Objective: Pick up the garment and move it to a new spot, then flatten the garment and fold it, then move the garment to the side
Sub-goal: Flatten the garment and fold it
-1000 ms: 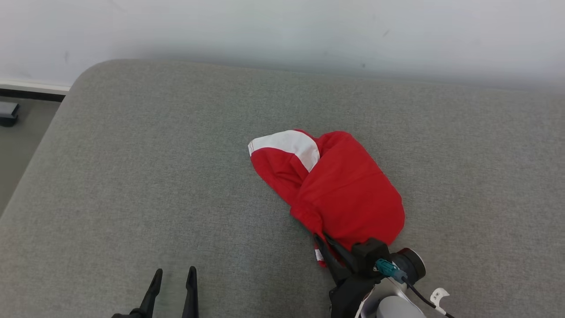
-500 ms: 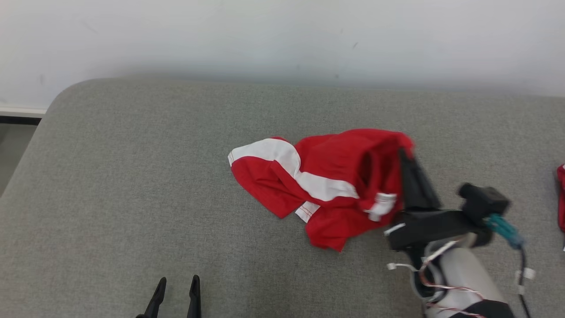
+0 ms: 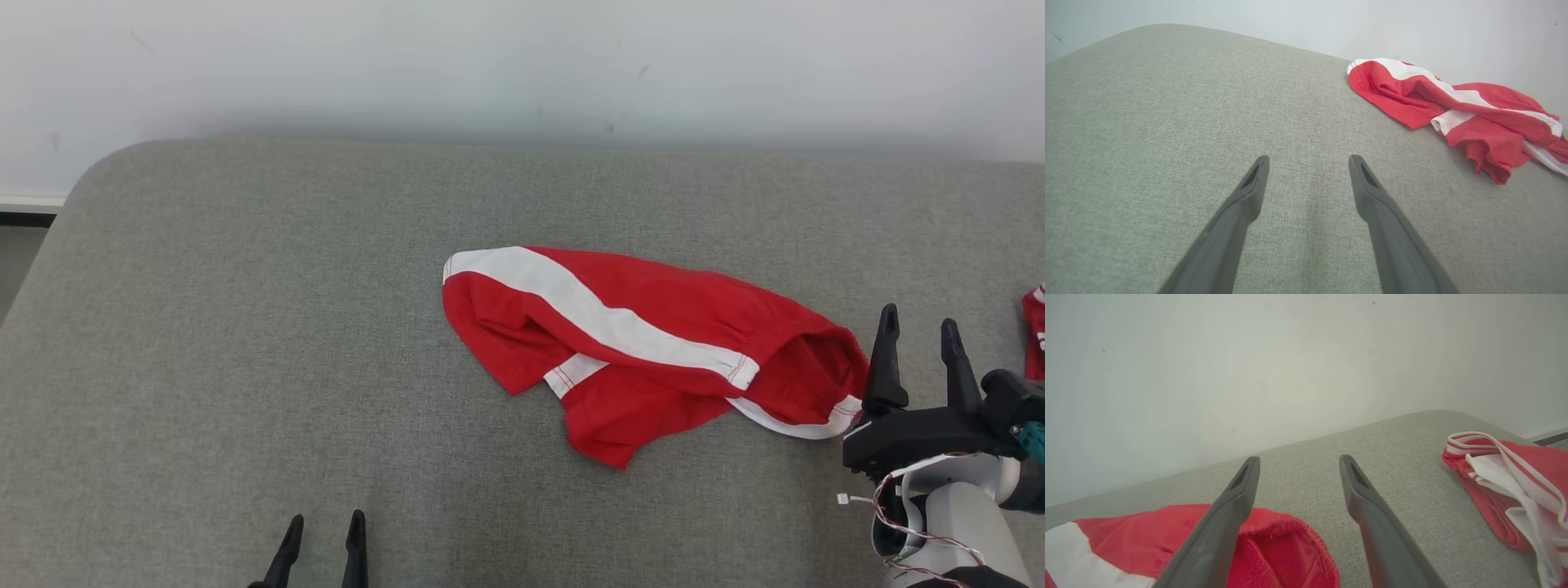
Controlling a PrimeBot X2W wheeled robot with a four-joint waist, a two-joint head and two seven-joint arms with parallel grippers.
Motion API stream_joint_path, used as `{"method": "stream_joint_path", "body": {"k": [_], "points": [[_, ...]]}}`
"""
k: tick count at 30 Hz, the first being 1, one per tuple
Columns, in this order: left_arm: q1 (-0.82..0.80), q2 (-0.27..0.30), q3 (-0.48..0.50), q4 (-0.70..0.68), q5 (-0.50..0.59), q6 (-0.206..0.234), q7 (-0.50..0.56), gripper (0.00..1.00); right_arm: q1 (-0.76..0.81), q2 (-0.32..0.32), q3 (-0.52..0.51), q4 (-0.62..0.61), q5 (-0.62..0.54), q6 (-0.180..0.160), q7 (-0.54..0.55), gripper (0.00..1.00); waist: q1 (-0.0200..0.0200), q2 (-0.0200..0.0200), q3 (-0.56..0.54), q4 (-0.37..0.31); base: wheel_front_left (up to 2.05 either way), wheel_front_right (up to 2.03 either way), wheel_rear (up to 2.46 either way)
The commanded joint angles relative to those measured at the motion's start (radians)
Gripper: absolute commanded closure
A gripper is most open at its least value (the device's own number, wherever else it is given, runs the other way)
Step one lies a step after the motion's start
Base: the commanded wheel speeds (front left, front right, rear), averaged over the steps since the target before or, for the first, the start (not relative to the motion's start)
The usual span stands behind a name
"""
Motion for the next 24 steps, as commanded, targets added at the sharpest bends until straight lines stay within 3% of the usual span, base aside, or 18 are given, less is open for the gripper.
{"method": "stream_joint_path", "body": {"k": [1, 4, 16, 24], "points": [[-0.005, 0.0, 0.01, 0.001, 0.007, -0.002, -0.003, 0.0, 0.017, 0.007, 0.002, -0.016, -0.005, -0.003, 0.0, 0.0, 0.0, -0.0001, -0.002, -0.006, 0.0, 0.0, 0.0], [-0.002, 0.0, 0.012, 0.002, 0.009, -0.003, -0.003, 0.0, 0.036, 0.012, 0.025, -0.032, 0.01, -0.003, 0.0, 0.0, 0.0, -0.0001, -0.005, -0.01, 0.0, 0.0, 0.0], [-0.005, 0.0, 0.002, 0.005, 0.002, -0.005, -0.003, 0.0, 0.163, 0.014, 0.362, -0.044, 0.191, -0.003, 0.0, 0.0, 0.0, -0.0001, -0.018, -0.026, 0.0, 0.0, 0.0], [0.005, 0.0, 0.007, 0.009, 0.015, -0.009, -0.003, 0.0, 0.143, 0.014, 0.408, -0.001, 0.219, -0.003, 0.0, 0.0, 0.0, -0.0001, -0.013, -0.009, 0.0, 0.0, 0.0]]}}
